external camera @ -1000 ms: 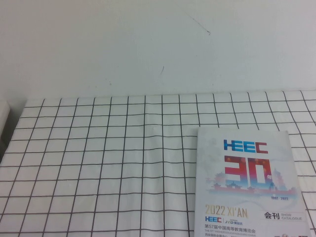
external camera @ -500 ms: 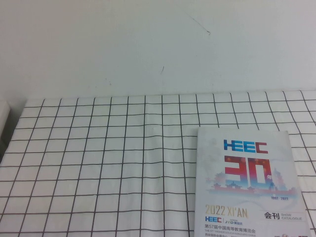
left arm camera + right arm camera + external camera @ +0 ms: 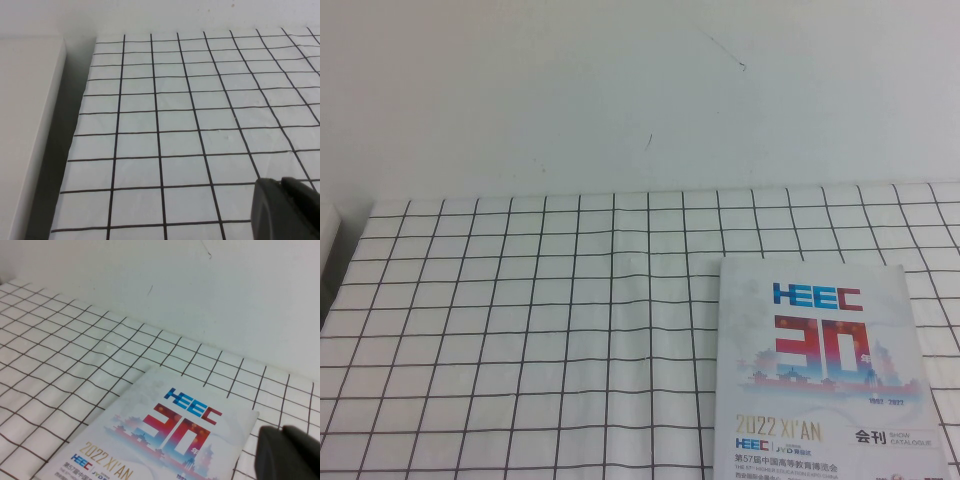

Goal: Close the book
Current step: 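Close the open booklet and leave it lying on the table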

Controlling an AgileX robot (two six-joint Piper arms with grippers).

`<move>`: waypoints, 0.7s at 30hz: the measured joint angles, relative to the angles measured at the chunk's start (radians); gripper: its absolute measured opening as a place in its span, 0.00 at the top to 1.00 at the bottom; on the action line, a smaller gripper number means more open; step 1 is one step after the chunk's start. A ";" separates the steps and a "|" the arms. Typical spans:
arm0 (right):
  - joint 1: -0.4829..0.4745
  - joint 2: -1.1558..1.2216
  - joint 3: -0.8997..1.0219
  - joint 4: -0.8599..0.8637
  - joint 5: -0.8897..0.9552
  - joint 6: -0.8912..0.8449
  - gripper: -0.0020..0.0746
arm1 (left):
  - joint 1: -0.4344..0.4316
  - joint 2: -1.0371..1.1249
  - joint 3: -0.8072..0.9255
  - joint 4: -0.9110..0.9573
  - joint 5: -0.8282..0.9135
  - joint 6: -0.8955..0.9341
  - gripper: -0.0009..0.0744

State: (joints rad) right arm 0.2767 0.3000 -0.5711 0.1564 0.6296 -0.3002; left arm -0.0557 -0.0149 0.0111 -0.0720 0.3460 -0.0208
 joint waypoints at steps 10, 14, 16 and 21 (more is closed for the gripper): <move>0.000 -0.021 0.007 0.000 -0.003 0.000 0.98 | 0.000 0.000 0.000 0.000 0.000 0.000 0.99; 0.000 -0.118 0.084 0.002 -0.051 0.000 0.98 | 0.000 0.000 0.000 0.000 -0.001 0.002 0.99; 0.000 -0.190 0.164 0.004 -0.091 0.000 0.98 | 0.000 0.000 0.000 0.000 -0.001 0.003 0.99; -0.038 -0.308 0.394 0.004 -0.192 0.000 0.98 | 0.000 0.000 0.000 0.000 -0.001 0.003 0.99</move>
State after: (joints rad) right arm 0.2388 -0.0083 -0.1766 0.1602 0.4380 -0.3002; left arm -0.0557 -0.0149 0.0111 -0.0720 0.3446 -0.0174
